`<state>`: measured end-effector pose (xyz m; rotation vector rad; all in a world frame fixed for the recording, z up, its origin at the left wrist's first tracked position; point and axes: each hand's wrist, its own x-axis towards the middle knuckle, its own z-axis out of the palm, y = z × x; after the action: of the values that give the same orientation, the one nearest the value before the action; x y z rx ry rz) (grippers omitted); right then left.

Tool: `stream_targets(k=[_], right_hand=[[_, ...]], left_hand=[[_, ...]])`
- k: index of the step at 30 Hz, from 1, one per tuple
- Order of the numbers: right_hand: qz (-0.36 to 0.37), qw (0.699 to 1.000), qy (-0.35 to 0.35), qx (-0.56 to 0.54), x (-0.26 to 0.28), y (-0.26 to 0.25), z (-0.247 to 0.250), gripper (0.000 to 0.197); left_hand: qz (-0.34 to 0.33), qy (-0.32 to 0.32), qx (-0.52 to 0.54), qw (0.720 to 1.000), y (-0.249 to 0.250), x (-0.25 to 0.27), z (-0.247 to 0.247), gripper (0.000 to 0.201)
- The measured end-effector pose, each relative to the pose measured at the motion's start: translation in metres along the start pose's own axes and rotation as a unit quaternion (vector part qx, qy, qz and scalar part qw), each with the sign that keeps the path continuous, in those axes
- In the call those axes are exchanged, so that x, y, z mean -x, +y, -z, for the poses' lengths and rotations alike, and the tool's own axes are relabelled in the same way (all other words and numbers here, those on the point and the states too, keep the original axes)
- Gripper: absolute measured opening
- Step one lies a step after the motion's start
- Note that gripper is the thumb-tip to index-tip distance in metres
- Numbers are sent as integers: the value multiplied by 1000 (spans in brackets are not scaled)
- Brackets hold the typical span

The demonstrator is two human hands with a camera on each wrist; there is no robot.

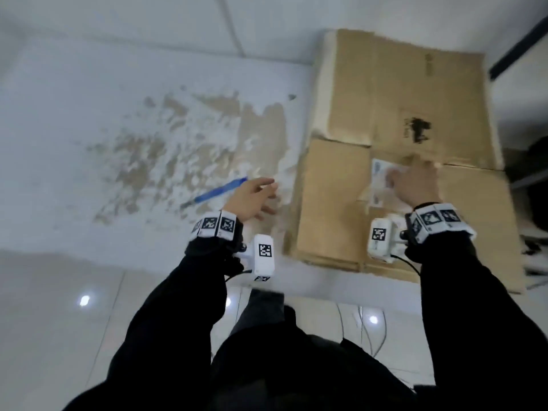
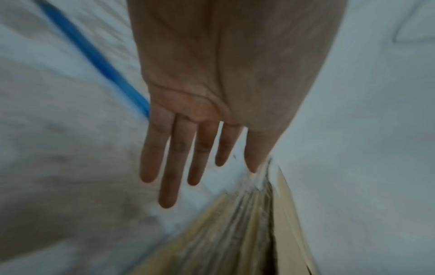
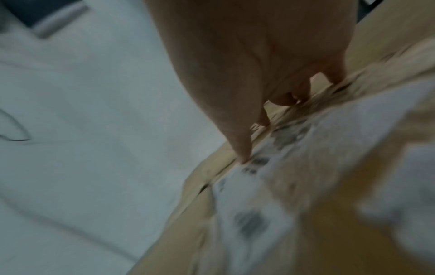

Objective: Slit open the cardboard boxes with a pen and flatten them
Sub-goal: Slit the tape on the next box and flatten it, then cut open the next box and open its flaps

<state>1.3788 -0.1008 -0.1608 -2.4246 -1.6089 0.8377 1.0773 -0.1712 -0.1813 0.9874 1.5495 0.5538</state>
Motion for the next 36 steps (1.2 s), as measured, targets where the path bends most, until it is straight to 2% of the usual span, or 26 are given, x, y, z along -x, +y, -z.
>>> stream_targets(k=[3,5,6,7,9,10,12,14,15,17,19,21,24,26,28,33,36], right_hand=[[129,989,28,-65,55,-29,-28,47],[241,960,53,-132,102,-54,-54,32],[304,937,36,-171,128,-69,-69,26],[362,912,-15,-193,151,-82,-87,21],[427,872,-183,-154,192,-102,-126,15],[437,848,-283,-102,210,-110,-147,15],[443,776,-447,42,239,-121,-188,20],[451,701,-526,172,262,-132,-233,26],[450,676,-540,221,272,-140,-256,28],[446,654,-543,279,289,-159,-300,31],[440,658,-533,299,303,-177,-345,30],[417,681,-524,297,317,-196,-385,25],[292,747,-528,279,329,-218,-433,11],[190,782,-511,303,333,-231,-452,12],[142,796,-491,325,332,-244,-466,11],[60,867,-447,212,348,-308,-493,14],[14,883,-424,201,356,-352,-514,19]], left_hand=[[58,68,63,994,-72,76,16,28],[109,109,114,981,-125,125,22,29],[135,134,137,972,-152,146,24,29],[162,165,162,959,-179,167,26,27],[221,242,217,920,-236,204,28,22],[252,278,240,895,-264,221,28,20],[321,318,290,844,-317,254,23,19],[386,322,354,789,-366,287,15,21],[408,317,387,764,-386,303,11,22],[435,301,442,724,-422,327,6,27],[442,300,486,692,-451,343,12,37],[447,315,508,665,-469,355,30,42],[438,359,526,634,-495,368,78,40],[439,365,534,624,-508,379,121,37],[432,380,527,625,-520,388,167,35],[377,415,477,677,-538,386,290,28],[346,408,471,701,-544,372,352,25]])
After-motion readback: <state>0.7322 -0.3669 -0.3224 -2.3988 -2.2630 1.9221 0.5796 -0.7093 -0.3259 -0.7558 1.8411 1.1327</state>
